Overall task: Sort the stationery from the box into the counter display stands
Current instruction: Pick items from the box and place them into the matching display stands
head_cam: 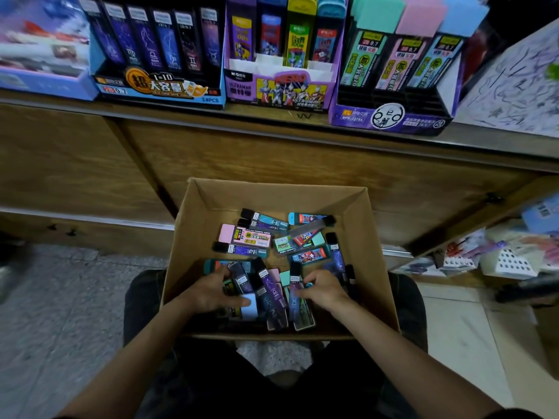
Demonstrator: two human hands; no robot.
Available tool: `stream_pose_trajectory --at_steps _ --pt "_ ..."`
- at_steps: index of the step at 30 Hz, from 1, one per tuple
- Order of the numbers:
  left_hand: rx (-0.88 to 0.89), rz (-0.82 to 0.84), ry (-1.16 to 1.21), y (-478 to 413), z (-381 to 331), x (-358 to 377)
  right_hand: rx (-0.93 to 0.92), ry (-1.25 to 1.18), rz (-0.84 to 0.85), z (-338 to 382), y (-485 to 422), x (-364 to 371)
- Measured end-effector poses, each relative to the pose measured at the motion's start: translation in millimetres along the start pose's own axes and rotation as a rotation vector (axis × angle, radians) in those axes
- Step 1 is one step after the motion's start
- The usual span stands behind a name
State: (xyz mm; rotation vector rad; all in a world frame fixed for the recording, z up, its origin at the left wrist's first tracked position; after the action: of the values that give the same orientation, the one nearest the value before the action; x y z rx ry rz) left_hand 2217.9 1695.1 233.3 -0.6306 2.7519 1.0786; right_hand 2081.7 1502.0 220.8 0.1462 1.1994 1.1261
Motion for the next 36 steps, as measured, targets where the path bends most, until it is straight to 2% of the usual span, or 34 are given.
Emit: stream_pose_trajectory --at_steps 7,12,15,23,29,32,36 --pt "0.097 0.128 -0.328 16 -13 10 0.008 -0.225 0.096 0 6 5" --pt "0.135 0.112 -0.215 21 -21 5 -0.029 -0.214 0.123 6 10 10" --pt "0.143 0.114 -0.059 20 -26 6 -0.048 -0.199 0.090 9 11 9" --pt "0.201 -0.041 0.234 14 -44 -4 -0.122 -0.426 -0.106 14 12 -29" --pt "0.202 -0.167 0.612 14 -52 -13 -0.194 -0.598 -0.133 32 15 -53" --pt "0.146 -0.188 0.728 9 -55 -12 -0.246 -0.758 -0.113 48 22 -63" --pt "0.107 -0.176 0.913 0 -66 1 -0.308 -0.826 -0.066 78 32 -63"
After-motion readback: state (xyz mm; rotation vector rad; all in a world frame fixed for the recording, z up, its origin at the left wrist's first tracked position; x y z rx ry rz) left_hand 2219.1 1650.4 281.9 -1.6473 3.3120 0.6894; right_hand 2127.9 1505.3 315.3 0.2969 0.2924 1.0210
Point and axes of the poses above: each hand's wrist, its own y-axis away from the middle knuckle, its own x-axis out of the palm, z = x × y, the point moved 9 cm from there along -y, towards the middle knuckle, and after that the axes turned 12 degrees about y, right-handed, at the moved point
